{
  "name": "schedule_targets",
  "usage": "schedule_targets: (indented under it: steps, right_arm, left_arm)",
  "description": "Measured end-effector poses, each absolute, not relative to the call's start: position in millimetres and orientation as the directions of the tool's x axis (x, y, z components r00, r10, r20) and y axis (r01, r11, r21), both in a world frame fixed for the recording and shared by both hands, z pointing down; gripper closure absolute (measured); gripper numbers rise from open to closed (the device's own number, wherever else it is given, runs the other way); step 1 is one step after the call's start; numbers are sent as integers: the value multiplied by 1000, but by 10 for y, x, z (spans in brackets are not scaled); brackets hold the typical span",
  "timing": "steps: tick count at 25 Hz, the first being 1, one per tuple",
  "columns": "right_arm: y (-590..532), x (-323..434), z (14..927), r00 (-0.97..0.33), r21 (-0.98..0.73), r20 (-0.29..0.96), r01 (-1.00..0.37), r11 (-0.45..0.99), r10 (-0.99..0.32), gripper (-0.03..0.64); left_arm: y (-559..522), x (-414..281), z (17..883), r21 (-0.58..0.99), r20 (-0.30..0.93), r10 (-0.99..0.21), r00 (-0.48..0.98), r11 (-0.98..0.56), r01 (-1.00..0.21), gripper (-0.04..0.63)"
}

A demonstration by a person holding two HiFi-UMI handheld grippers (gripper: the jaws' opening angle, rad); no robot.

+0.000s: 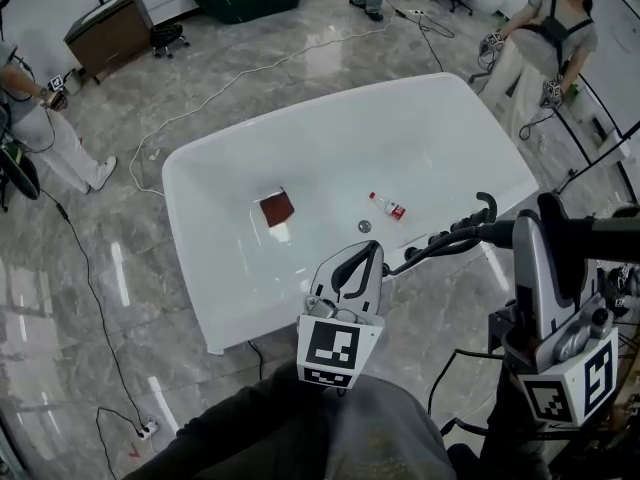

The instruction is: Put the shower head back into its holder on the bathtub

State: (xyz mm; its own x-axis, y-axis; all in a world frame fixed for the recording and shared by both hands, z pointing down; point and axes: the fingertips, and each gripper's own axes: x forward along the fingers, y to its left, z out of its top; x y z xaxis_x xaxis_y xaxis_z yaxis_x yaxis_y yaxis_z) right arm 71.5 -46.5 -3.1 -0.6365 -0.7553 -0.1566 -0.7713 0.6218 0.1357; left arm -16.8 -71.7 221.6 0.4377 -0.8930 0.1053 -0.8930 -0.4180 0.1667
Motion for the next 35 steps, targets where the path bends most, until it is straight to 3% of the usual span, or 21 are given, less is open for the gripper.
schedule_targets:
  steps: [35]
  right_arm:
    - [-256, 1046, 812, -591, -7, -20, -807, 591, -807, 488]
  left_arm:
    - [-400, 172, 2418, 151, 191, -851, 489, -467, -872, 592]
